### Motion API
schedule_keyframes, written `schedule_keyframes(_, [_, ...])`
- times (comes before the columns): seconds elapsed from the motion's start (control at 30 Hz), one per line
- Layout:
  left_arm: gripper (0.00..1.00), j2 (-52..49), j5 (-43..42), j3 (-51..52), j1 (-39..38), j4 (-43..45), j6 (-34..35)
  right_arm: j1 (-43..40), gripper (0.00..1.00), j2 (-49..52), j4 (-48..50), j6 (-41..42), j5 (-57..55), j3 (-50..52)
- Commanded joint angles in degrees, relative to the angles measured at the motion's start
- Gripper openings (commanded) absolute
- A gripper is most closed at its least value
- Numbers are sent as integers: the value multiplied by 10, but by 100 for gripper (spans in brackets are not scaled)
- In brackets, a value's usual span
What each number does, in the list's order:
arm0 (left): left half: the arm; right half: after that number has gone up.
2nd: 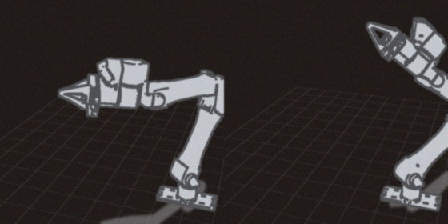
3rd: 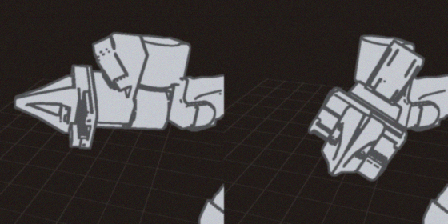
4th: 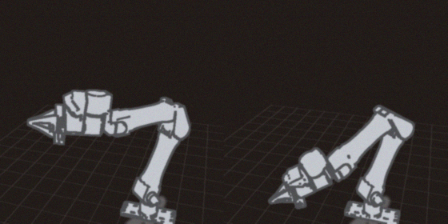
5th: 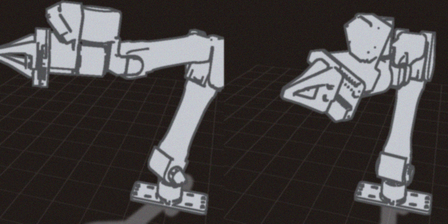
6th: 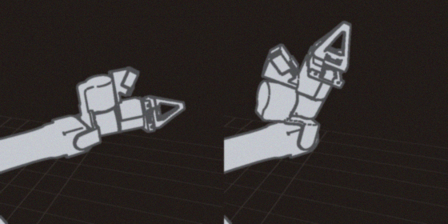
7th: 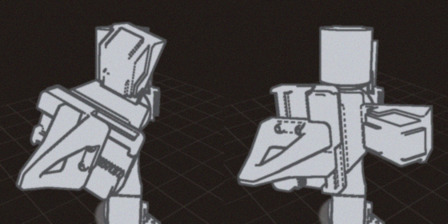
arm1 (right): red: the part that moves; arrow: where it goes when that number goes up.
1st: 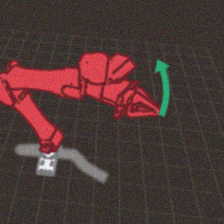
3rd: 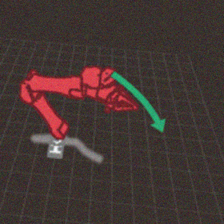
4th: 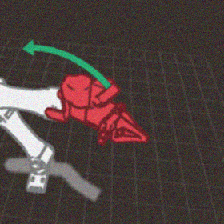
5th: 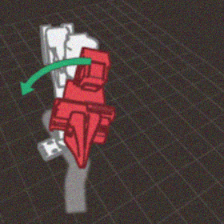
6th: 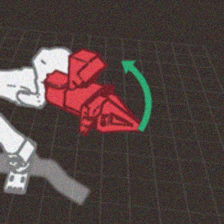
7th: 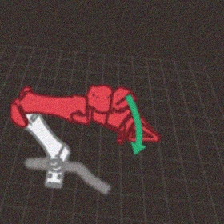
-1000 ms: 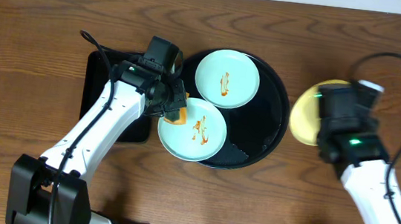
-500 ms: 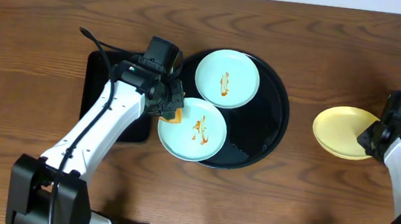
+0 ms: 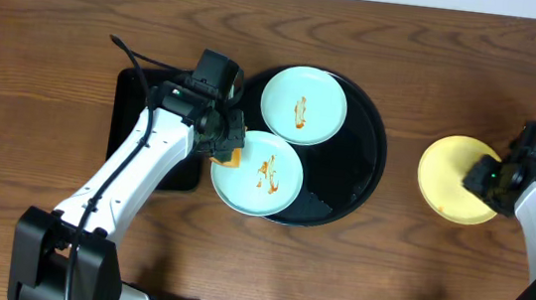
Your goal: Clean dirty plates on tray and stack at the side
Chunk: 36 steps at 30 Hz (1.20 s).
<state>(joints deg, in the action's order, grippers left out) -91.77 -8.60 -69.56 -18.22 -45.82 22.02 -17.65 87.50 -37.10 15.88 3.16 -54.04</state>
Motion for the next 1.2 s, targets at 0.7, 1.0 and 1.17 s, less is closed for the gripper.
schedule_keyframes(0.7, [8, -26, 5, 12, -38, -2, -35, 389, 49, 89, 86, 16, 273, -5])
schedule_keyframes(1.0, [8, -26, 1, 12, -45, -2, -29, 448, 22, 157, 139, 86, 240, -5])
schedule_keyframes(1.17, [8, -26, 1, 12, -60, 3, 3, 449, 7, 156, 139, 85, 238, -5])
